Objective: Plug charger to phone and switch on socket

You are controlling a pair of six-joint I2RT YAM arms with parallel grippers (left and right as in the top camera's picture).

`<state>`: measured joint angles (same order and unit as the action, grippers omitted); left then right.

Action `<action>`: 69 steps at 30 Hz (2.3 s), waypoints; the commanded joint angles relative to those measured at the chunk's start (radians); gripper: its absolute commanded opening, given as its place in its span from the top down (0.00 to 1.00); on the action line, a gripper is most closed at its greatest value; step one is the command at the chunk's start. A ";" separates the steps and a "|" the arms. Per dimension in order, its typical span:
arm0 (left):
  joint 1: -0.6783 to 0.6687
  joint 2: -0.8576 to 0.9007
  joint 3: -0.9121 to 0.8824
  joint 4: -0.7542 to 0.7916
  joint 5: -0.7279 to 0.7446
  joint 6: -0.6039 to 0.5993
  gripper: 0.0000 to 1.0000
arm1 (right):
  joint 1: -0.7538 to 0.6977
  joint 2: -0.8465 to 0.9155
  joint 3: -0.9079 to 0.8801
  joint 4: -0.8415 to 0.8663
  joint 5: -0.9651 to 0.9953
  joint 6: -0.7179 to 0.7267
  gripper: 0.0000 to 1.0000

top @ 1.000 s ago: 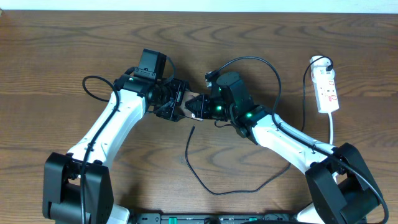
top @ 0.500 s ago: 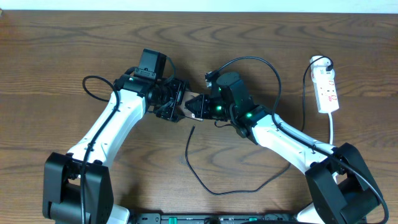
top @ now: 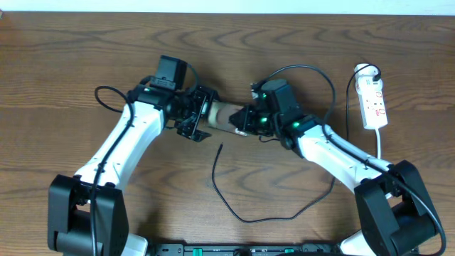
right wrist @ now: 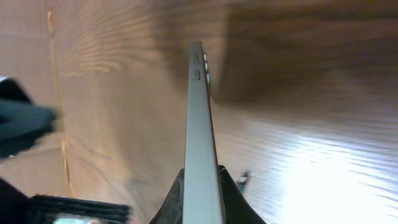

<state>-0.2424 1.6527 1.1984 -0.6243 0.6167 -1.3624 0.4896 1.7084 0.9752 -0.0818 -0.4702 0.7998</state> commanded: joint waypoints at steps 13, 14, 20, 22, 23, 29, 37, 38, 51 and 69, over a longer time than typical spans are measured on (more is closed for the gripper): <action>0.295 -0.020 0.029 0.024 0.323 0.538 0.10 | -0.250 -0.001 0.012 0.273 -0.304 0.146 0.99; 0.302 -0.020 0.027 0.040 0.337 0.550 0.10 | -0.260 -0.001 0.012 0.301 -0.321 0.177 0.99; 0.304 -0.020 0.003 0.168 0.397 0.554 0.10 | -0.267 -0.001 0.012 0.364 -0.337 0.265 0.99; 0.304 -0.020 0.001 0.187 0.397 0.554 0.11 | -0.267 -0.001 0.012 0.362 -0.338 0.291 0.99; 0.304 -0.020 0.000 0.196 0.397 0.554 0.11 | -0.267 -0.001 0.012 0.362 -0.338 0.307 0.99; 0.304 -0.020 0.000 0.238 0.401 0.555 0.10 | -0.267 -0.001 0.012 0.364 -0.336 0.422 0.99; 0.304 -0.020 -0.018 0.366 0.483 0.531 0.10 | -0.263 -0.001 0.012 0.410 -0.337 0.540 0.99; 0.304 -0.020 -0.021 0.374 0.483 0.523 0.10 | -0.260 -0.001 0.012 0.426 -0.336 0.551 0.99; 0.231 -0.020 -0.161 0.924 0.482 0.172 0.10 | -0.132 -0.001 0.012 0.625 -0.173 0.790 0.99; 0.106 -0.020 -0.169 1.002 0.293 0.058 0.10 | 0.047 -0.001 0.012 0.700 0.103 0.962 0.99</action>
<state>-0.1154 1.6527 1.0382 0.3706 0.9653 -1.2881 0.4995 1.7119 0.9726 0.6029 -0.4511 1.7123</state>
